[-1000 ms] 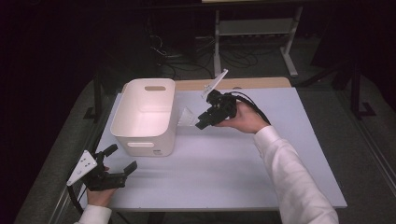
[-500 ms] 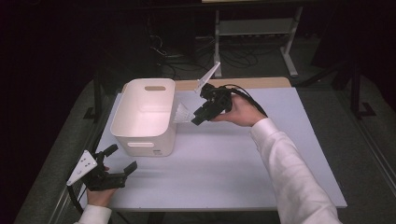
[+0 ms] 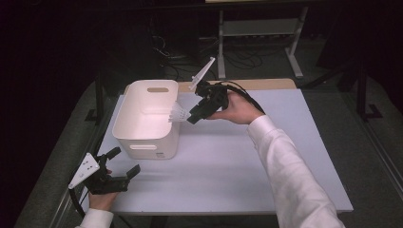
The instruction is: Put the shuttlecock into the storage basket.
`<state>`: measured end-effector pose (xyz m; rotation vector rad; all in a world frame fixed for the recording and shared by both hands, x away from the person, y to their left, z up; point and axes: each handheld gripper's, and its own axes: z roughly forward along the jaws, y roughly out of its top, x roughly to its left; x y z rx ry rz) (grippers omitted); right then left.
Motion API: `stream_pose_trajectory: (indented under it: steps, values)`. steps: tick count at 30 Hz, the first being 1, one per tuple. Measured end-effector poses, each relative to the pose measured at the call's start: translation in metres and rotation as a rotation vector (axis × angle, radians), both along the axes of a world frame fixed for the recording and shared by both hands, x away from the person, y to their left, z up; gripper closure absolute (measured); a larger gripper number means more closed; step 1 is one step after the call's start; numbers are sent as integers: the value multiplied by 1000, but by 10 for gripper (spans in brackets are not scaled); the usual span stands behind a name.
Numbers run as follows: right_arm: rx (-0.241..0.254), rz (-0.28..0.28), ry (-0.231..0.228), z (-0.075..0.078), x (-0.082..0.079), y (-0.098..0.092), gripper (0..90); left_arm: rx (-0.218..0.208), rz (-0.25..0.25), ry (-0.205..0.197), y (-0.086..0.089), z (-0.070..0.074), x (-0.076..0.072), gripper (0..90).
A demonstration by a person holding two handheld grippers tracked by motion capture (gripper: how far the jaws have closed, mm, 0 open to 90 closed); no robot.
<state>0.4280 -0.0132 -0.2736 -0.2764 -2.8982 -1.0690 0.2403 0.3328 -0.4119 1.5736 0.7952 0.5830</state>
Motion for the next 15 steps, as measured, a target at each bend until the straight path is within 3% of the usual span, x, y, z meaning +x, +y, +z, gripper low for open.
stream_pose_trajectory:
  steps: [15]
  values:
    - [3,24,-9,0,1,19,640,2,-1,0,0,0,0,0]
